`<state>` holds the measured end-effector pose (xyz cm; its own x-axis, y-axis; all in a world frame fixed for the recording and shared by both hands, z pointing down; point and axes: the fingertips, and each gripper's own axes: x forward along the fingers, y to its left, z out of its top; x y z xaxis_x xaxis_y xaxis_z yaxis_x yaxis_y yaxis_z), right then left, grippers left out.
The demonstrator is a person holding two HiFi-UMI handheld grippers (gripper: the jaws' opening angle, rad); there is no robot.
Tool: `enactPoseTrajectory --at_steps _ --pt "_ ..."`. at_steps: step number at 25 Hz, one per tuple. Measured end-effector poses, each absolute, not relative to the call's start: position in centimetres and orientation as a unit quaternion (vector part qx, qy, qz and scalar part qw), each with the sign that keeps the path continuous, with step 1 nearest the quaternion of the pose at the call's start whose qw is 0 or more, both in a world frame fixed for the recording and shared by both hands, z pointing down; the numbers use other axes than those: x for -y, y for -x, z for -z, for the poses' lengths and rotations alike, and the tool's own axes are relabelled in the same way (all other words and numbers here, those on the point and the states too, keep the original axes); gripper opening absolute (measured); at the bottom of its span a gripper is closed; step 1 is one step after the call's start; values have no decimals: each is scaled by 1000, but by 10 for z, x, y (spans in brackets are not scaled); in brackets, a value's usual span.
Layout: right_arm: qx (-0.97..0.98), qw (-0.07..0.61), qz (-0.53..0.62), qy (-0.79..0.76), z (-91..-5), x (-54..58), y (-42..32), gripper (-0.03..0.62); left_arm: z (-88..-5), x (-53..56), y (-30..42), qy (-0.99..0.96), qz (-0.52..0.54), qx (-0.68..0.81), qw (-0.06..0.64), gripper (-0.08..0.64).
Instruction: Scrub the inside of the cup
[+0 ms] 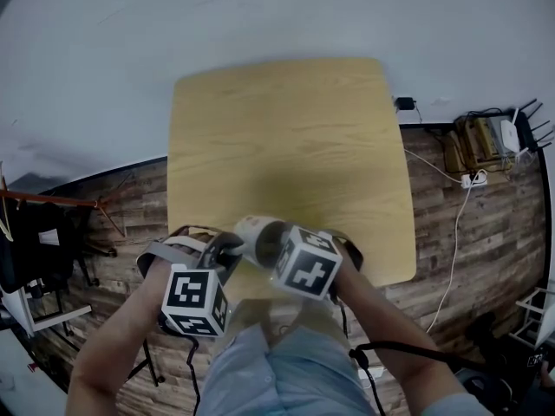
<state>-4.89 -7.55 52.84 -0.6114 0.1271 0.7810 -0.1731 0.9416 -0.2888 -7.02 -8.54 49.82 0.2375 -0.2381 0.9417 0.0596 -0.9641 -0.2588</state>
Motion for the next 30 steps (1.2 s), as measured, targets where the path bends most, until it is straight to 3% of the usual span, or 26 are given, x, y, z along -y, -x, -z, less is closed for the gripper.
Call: enactPoseTrajectory --at_steps 12,19,24,30 --pt "916 261 -299 -49 -497 93 58 54 -499 84 68 771 622 -53 123 69" --pt "930 255 -238 -117 -490 106 48 54 -500 86 67 771 622 -53 125 69" --pt "938 282 -141 -147 -491 111 42 54 -500 86 66 770 624 -49 126 69" --pt "932 311 -103 -157 -497 114 31 55 -499 86 65 769 625 -48 131 69"
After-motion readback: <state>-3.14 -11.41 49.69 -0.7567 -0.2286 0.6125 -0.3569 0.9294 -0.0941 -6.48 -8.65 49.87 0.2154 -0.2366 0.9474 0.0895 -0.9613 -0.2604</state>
